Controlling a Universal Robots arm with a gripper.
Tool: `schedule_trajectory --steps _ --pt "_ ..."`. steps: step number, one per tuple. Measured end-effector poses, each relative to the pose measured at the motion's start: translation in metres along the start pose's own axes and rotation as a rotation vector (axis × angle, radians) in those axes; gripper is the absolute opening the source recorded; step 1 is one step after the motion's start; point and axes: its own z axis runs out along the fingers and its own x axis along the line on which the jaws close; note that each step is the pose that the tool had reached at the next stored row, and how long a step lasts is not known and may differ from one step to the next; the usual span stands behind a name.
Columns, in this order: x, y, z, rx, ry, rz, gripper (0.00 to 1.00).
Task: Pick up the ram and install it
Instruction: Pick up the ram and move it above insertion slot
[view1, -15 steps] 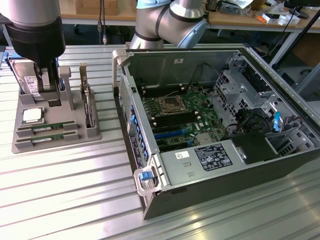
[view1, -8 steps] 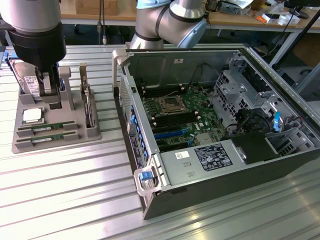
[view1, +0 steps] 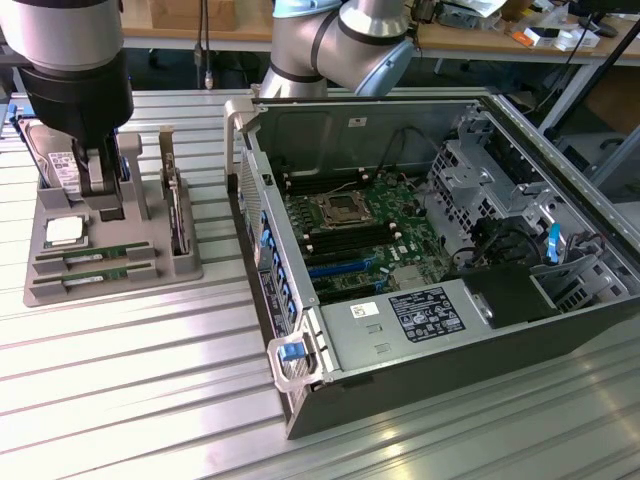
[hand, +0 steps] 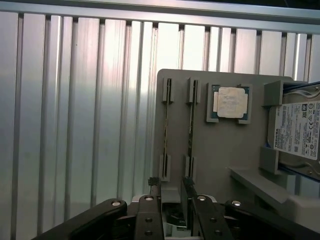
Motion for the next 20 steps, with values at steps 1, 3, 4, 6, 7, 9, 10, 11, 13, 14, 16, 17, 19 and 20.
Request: schedule_trajectory --steps 1,3,4,6,7,9,10,11,13,14,16,17,19,20 --pt "0.0 0.0 0.0014 -0.0001 0.0 0.0 0.3" --pt "0.0 -0.0001 0.004 -0.0001 0.0 0.0 0.3" --pt "0.0 -0.0002 0.0046 -0.0001 0.0 0.0 0.3" --pt "0.0 -0.0002 0.0057 -0.0001 0.0001 0.0 0.3" --pt "0.0 -0.0002 0.0067 -0.0001 0.0001 0.0 0.3" --pt "-0.002 -0.0004 0.0092 0.0001 -0.0001 0.008 0.3" --pt "-0.004 -0.0003 0.0104 -0.0001 0.0008 0.008 0.3" --pt "-0.005 0.0002 0.0118 0.0002 0.001 0.008 0.3" --pt "-0.005 0.0014 0.0126 0.0 0.0011 0.008 0.3" --pt "-0.006 0.0024 0.0134 0.0 0.0011 0.008 0.3" --pt "-0.006 0.0037 0.0156 0.0 0.0011 0.008 0.3" --pt "-0.007 0.004 0.0167 0.0 0.0011 0.008 0.3" --pt "-0.007 0.0043 0.018 0.0 0.0012 0.008 0.3" --pt "-0.007 0.0045 0.0189 0.0 0.0011 0.008 0.3"
